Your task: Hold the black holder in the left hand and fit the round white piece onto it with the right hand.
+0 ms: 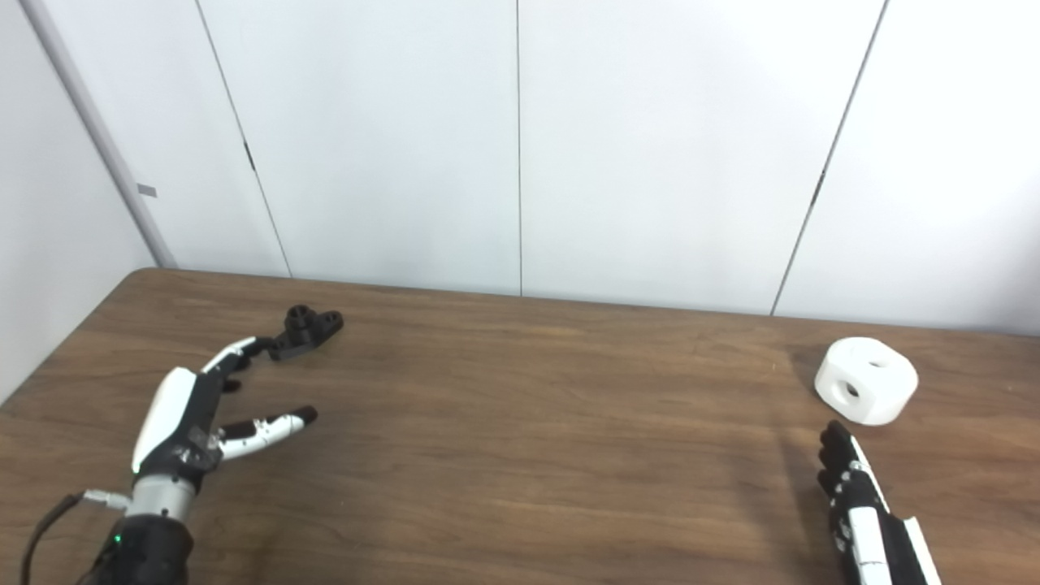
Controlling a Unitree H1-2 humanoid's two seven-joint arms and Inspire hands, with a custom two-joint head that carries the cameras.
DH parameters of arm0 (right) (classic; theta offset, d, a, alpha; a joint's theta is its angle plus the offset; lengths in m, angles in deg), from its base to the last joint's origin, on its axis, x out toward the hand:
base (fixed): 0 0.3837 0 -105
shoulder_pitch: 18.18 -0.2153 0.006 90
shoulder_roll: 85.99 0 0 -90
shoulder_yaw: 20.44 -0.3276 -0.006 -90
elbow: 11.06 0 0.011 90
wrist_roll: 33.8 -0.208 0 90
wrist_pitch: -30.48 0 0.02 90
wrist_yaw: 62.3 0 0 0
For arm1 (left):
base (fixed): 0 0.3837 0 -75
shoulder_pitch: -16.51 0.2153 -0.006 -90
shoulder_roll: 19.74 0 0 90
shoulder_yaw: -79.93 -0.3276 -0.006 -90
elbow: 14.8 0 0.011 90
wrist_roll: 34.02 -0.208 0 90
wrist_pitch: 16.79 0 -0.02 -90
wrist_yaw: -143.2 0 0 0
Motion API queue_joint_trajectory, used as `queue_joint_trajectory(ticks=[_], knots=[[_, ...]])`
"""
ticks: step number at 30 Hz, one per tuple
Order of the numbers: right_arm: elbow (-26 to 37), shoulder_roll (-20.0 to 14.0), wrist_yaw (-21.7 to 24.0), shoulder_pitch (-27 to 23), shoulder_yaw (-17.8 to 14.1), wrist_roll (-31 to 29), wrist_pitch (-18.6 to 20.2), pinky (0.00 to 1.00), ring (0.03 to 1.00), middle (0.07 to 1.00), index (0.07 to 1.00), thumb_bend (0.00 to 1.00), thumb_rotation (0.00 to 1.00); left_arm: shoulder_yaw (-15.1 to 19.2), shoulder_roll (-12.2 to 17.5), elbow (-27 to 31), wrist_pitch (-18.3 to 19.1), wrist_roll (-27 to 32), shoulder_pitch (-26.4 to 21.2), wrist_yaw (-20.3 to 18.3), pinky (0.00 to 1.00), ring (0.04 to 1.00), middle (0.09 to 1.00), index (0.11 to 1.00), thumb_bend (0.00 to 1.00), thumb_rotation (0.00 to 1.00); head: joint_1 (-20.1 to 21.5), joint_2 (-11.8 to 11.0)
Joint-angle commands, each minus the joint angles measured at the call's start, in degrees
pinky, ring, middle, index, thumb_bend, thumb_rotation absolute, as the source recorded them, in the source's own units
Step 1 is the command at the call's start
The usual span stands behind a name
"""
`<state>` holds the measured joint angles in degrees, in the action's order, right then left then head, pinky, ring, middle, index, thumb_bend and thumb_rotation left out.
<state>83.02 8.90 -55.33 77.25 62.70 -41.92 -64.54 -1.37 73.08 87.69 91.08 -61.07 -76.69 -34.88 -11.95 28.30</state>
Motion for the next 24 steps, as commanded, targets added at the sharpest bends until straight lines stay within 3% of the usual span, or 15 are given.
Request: queue_joint_trajectory(ticks=[1,8,15,19,24], knots=[[-5.3,2.2,-0.1,3.4,1.0,0.0,-1.5,1.00,0.987,0.974,0.962,0.60,0.97,0.6,2.3,-0.9,-0.9,-1.0,-2.2,1.5,0.88,0.924,0.910,0.847,0.81,0.25,0.0,0.1],[-5.2,2.5,-0.2,3.5,1.1,0.3,-1.5,1.00,0.985,0.980,0.973,0.59,0.97,-0.1,4.9,-7.5,-3.7,-3.4,-5.2,4.2,0.84,0.913,0.891,0.831,0.83,0.28,0.2,0.0],[-4.8,2.8,-0.4,3.6,1.2,0.7,-1.6,1.00,0.988,0.981,0.976,0.58,0.97,-2.5,8.3,-16.4,-6.8,-7.1,-9.0,7.9,0.99,0.951,0.888,0.812,0.86,0.33,0.4,0.1],[-4.4,2.9,-0.6,3.8,1.4,1.1,-1.1,1.00,0.988,0.984,0.979,0.58,0.99,-3.9,10.1,-21.3,-6.9,-8.7,-11.8,9.5,1.00,0.962,0.893,0.796,0.87,0.37,0.5,0.1],[-4.2,3.0,-0.4,4.0,1.5,1.3,-1.7,1.00,0.996,0.991,0.986,0.56,1.00,-5.3,11.4,-27.2,-7.9,-9.1,-15.4,11.5,1.00,0.965,0.897,0.784,0.87,0.35,0.7,0.2]])
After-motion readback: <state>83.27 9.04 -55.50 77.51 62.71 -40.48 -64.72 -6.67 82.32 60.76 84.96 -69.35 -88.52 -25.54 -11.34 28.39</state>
